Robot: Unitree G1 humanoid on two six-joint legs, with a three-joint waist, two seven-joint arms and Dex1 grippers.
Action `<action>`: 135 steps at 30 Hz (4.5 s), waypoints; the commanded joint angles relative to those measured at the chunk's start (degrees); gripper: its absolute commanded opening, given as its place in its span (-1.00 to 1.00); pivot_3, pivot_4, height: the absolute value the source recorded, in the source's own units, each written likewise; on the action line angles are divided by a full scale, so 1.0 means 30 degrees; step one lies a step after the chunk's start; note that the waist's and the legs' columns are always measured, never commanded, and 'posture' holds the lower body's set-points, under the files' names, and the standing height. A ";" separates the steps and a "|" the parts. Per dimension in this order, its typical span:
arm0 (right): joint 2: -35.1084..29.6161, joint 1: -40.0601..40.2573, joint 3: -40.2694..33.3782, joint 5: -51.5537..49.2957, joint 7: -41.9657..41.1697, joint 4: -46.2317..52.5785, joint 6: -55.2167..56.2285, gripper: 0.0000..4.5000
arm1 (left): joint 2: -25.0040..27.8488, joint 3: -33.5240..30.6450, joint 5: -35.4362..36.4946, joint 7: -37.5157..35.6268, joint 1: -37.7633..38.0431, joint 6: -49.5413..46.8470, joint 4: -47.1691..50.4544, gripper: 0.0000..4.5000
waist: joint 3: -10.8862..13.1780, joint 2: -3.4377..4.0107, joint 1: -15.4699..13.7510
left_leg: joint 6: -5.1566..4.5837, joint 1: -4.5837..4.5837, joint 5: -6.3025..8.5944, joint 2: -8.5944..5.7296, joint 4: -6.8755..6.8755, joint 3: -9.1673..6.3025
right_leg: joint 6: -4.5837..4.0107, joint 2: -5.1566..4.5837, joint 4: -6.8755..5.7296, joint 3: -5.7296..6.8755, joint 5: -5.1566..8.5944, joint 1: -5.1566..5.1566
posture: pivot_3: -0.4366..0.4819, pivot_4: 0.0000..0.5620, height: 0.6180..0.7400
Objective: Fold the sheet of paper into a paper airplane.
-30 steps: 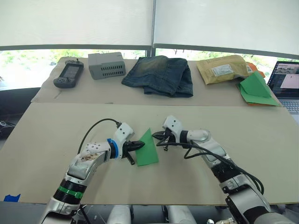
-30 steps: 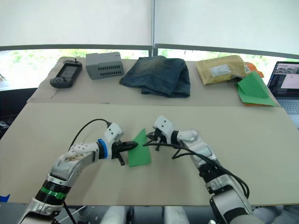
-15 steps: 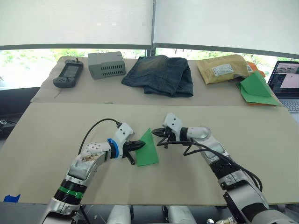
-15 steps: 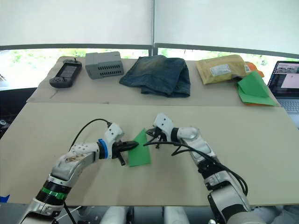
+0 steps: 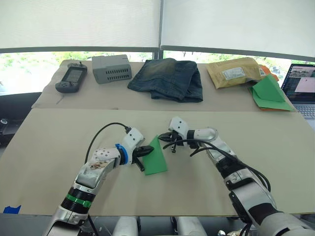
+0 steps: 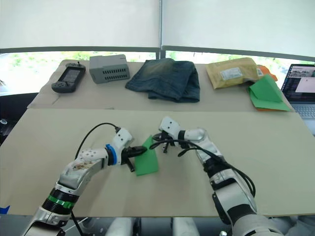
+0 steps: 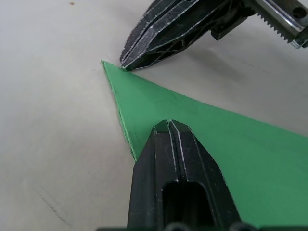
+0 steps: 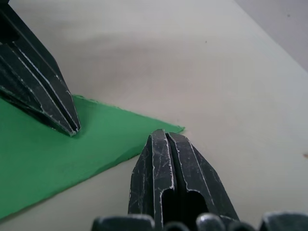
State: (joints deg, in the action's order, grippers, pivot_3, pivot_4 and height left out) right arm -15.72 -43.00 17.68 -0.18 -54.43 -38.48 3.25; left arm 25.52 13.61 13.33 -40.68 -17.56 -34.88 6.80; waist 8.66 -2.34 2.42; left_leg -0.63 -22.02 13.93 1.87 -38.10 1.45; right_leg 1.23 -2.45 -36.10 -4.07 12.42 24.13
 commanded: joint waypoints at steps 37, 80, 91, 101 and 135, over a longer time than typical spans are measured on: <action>-0.4361 1.0420 0.1924 -0.1058 -0.3422 1.5195 -0.6607 -0.99 | 0.0212 0.1154 -0.1224 -0.0588 -0.0134 -0.0151 -0.1566 -1.00 | -0.0160 0.0053 -0.0158 | 0.0003 0.0064 0.0004 -0.0005 0.0001 -0.0002 | 0.0140 -0.0003 0.0009 0.0006 0.0120 -0.0062 | -0.05 -0.47 1.00; -0.5701 0.8208 0.2590 -0.1473 -0.3024 1.6080 -0.7215 -0.99 | 0.0395 0.1087 -0.1352 -0.1136 -0.0416 0.0425 -0.1821 -1.00 | -0.0150 0.0050 -0.0090 | 0.0001 0.0029 0.0004 0.0003 0.0003 -0.0002 | 0.0135 0.0010 0.0008 0.0013 0.0129 -0.0025 | -0.05 -0.47 1.00; -0.3899 0.4913 0.1563 -0.1561 -0.1749 1.3469 -0.7337 -0.99 | 0.0322 0.0802 -0.1285 -0.1046 -0.0430 0.0514 -0.1985 -1.00 | -0.0144 0.0050 -0.0092 | 0.0000 0.0011 0.0004 0.0003 0.0002 -0.0002 | 0.0135 0.0009 0.0010 0.0013 0.0125 -0.0006 | -0.05 -0.47 1.00; -0.2134 0.4994 0.2557 -0.0676 -0.1419 1.0335 -0.6312 -0.99 | -0.0603 0.0297 -0.0961 -0.0873 -0.1183 0.0137 -0.2612 -1.00 | -0.0145 0.0052 -0.0163 | 0.0000 0.0031 0.0002 -0.0006 0.0002 0.0001 | 0.0142 0.0000 0.0006 0.0013 0.0111 -0.0033 | -0.05 -0.47 1.00; -0.2247 0.5970 0.2870 0.0312 -0.0522 0.9260 -0.7340 -0.99 | -0.0048 -0.0417 -0.1348 -0.1507 -0.0775 -0.0842 -0.2353 -1.00 | -0.0177 0.0069 0.0035 | 0.0001 0.0096 0.0005 0.0007 0.0004 -0.0010 | 0.0141 0.0013 0.0002 0.0005 0.0118 -0.0079 | -0.05 -0.47 1.00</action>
State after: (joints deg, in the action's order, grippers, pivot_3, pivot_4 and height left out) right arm -21.20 -26.59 24.67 -1.76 -56.28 -6.21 -15.77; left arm 23.99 11.14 9.26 -44.77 -22.92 -34.00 -1.87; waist 8.13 -2.14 2.52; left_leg -0.63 -21.73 13.95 1.90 -38.09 1.42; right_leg 1.65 -2.41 -36.10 -4.05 12.78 23.89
